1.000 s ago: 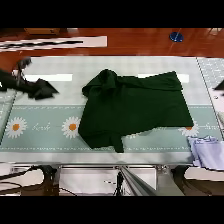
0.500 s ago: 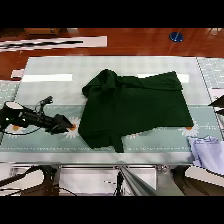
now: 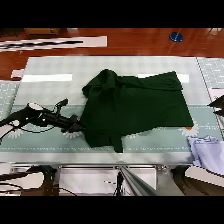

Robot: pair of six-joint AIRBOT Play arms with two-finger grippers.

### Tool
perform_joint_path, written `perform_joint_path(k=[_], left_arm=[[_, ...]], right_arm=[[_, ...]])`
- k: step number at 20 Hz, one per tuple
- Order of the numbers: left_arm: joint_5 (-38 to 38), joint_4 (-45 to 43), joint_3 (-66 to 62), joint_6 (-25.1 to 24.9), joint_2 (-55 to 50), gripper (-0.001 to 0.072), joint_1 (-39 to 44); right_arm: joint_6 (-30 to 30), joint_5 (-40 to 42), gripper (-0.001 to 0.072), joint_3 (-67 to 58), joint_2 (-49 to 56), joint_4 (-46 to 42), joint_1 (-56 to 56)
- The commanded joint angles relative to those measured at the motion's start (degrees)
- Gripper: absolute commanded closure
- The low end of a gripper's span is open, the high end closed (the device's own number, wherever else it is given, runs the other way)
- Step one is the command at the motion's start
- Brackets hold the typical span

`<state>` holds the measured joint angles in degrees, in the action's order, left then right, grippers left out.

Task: Fold the shirts.

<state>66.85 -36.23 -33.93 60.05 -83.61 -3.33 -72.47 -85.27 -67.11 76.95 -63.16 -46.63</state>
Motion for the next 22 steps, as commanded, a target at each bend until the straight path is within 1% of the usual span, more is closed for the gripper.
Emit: perform_joint_path(k=[1, 3, 4, 5, 9, 13, 19, 22], left_arm=[[-1.57, 1.75, -0.66, 0.44, -0.76, 0.0682, 0.87], [-0.44, 1.62, -0.66, 0.37, -0.76, 0.0682, 0.68], [0.07, 1.62, -0.66, -0.46, -0.76, 0.0683, 0.68], [0.24, 1.60, -0.66, -0.44, -0.76, 0.0683, 0.68], [0.22, 2.64, -0.72, -0.66, -0.76, 0.0682, 0.68], [0.20, 5.16, -0.74, -2.60, -0.76, 0.0682, 0.68], [-0.68, 7.39, -0.74, -2.64, -0.76, 0.0682, 0.68], [-0.66, 7.39, -0.74, -2.64, -0.76, 0.0682, 0.68]], right_arm=[[-0.02, -0.22, 0.0171, 0.04, -0.02, -0.09, -0.04], [-0.24, -0.13, 0.0117, 0.11, -0.02, -5.03, -0.11], [-0.70, 0.17, 0.0116, 0.52, -0.02, -7.85, -0.15], [-0.76, 0.63, 0.0116, 1.55, -0.02, -7.98, -0.57], [1.88, 1.53, 0.0117, 7.17, 0.79, -0.09, -2.49], [4.04, 3.87, 0.0126, 11.06, 3.32, 0.72, -2.47], [4.20, 8.57, 0.0126, 14.71, 4.63, 1.62, -2.40], [4.20, 9.79, 0.0127, 15.30, 4.68, 4.07, -2.40]])
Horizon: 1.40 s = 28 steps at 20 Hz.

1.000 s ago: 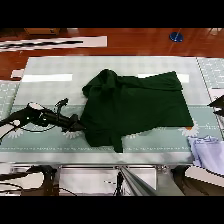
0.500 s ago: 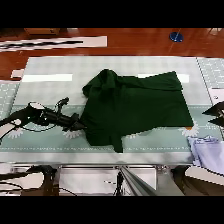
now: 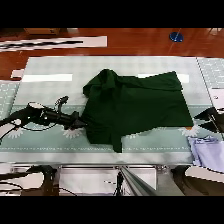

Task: Fold the shirts.

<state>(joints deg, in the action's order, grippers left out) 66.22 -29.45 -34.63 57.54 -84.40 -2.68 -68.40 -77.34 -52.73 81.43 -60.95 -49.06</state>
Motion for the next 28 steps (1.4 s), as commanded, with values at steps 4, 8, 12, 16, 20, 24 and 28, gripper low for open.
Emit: perform_joint_path(k=[4, 8, 12, 16, 20, 24, 28], left_arm=[[-0.02, 0.61, -0.04, -0.11, 0.02, 0.0682, 0.02], [0.02, 0.83, -0.04, -0.13, 0.02, 0.0682, 0.02], [1.60, 2.78, -0.70, -3.58, 0.26, 0.0684, -0.48], [7.13, 8.55, -9.01, -5.90, 6.54, 0.0686, -3.17], [8.98, 10.56, -28.35, -3.85, 19.89, 0.0686, -6.80], [7.34, 9.90, -53.99, -0.55, 29.11, 0.0686, -12.26], [5.55, 1.79, -77.57, 4.66, 32.92, 0.0686, -17.84]], right_arm=[[0.07, 5.62, 0.0127, 5.03, 0.20, 1.90, 2.27], [-2.54, 13.97, 0.0210, 7.87, 0.20, 2.14, 8.22], [-0.31, 12.57, 0.0685, 7.15, -0.17, 12.24, 10.19], [5.31, 3.21, 0.0685, -0.28, -5.84, 28.61, 10.21], [5.55, -0.39, 0.0685, -14.95, -15.89, 42.66, 10.25], [0.79, 5.57, 0.0685, -31.45, -24.68, 45.68, 10.29], [-6.16, 11.47, 0.0686, -48.13, -30.67, 40.30, 10.23]])
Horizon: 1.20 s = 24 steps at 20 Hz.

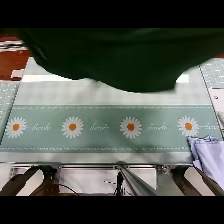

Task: Fold the shirts.

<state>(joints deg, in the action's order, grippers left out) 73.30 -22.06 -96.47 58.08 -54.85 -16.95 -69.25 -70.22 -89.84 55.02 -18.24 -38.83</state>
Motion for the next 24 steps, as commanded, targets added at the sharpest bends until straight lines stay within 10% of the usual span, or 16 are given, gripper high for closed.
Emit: perform_joint_path(k=[1, 8, 14, 24], left_arm=[[-0.98, -9.27, -20.68, 6.01, 3.91, 0.0686, -3.80], [9.11, -26.88, -26.95, 18.01, 13.60, 0.0686, -3.78], [29.09, -33.00, -26.95, 26.86, 18.97, 0.0686, -3.78], [31.41, -32.96, -0.35, 24.17, 17.90, 0.0686, -3.78]], right_arm=[[-7.34, 4.28, 0.0686, -15.52, -5.20, -6.16, 0.00], [-15.04, -10.10, 0.0686, -29.18, -12.04, -33.59, 0.02], [-18.21, -23.45, 0.0686, -29.18, -17.20, -33.38, 0.09], [-15.41, -35.58, 0.0687, -11.13, -12.85, -56.61, 18.93]])
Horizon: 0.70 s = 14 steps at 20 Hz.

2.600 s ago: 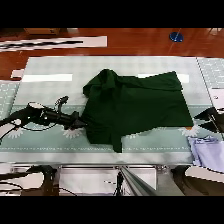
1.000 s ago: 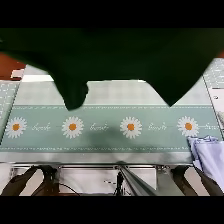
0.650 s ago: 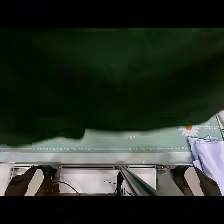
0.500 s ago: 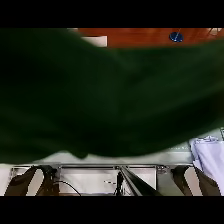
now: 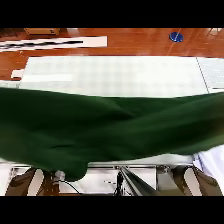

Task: Fold the shirts.

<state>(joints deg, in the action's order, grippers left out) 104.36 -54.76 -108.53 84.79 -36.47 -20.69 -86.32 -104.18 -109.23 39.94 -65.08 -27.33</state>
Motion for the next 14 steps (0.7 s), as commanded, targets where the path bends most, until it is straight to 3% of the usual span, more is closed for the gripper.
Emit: perform_joint_path(k=[1, 6, 14], left_arm=[[-1.66, 0.17, 17.00, -3.45, -1.14, 0.0686, -0.02], [-22.69, 5.05, 34.58, -11.50, -10.75, 0.0686, 5.25], [-41.07, 5.16, 34.64, -14.78, -43.78, 0.0684, 13.27]], right_arm=[[2.05, -0.94, 0.0687, 12.00, 4.59, -10.29, 9.79], [2.60, 14.34, 0.0686, 16.20, 24.70, -10.45, 18.93], [3.02, 39.58, 0.0686, 16.20, 48.30, -10.36, 18.82]])
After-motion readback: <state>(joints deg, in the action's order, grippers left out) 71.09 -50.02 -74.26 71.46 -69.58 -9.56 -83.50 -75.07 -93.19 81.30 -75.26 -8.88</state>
